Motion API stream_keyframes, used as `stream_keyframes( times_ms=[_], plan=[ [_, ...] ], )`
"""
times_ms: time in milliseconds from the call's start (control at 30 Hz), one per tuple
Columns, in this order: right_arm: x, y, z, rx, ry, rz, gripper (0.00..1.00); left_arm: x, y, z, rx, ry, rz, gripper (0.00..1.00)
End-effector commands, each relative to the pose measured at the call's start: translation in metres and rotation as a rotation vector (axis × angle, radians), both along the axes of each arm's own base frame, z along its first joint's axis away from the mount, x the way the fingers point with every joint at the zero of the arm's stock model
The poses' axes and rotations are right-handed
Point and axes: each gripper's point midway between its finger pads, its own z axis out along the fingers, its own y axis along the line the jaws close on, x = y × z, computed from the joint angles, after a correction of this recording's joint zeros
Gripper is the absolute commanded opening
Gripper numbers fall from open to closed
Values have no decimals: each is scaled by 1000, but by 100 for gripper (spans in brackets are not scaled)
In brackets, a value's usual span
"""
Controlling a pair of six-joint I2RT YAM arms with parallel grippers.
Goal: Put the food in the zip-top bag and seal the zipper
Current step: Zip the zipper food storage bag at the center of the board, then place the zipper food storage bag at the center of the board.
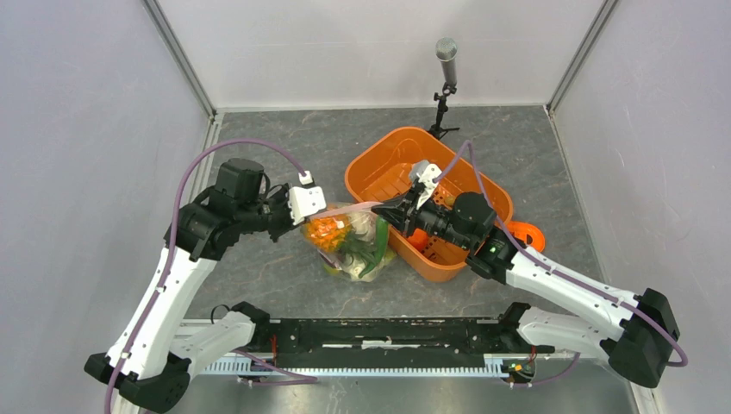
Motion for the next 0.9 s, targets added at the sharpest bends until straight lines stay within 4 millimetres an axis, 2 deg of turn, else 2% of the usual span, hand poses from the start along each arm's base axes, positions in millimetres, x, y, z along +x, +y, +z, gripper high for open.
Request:
stream_keyframes(
  times_ms=[0,233,333,400,467,500,533,567,600,700,867],
  plan=[
    [33,-35,25,53,-48,-209,0,-2,63,-24,220,38,236,2],
    [38,-39,19,62,-20,-229,0,2,89,-30,314,45,329,2],
    [37,-35,19,56,-21,-202,0,4,91,-27,310,34,343,3],
    [34,-30,18,57,-19,-167,0,9,95,-22,312,-3,372,7],
    [30,-18,18,49,-15,-102,0,19,90,-12,260,-55,394,13],
    [27,-9,14,31,-10,-53,0,21,85,-6,220,-79,389,25],
    [26,-2,16,23,-14,-16,0,25,79,1,173,-116,388,55],
    [26,5,15,7,-14,14,0,27,76,7,126,-146,405,70],
    [25,12,14,-8,-13,53,0,30,76,15,83,-191,427,99],
    [30,31,17,-39,-26,120,0,43,81,53,-67,-359,548,100],
    [45,74,19,-137,-33,225,0,43,89,111,-327,-496,695,100]
  ],
)
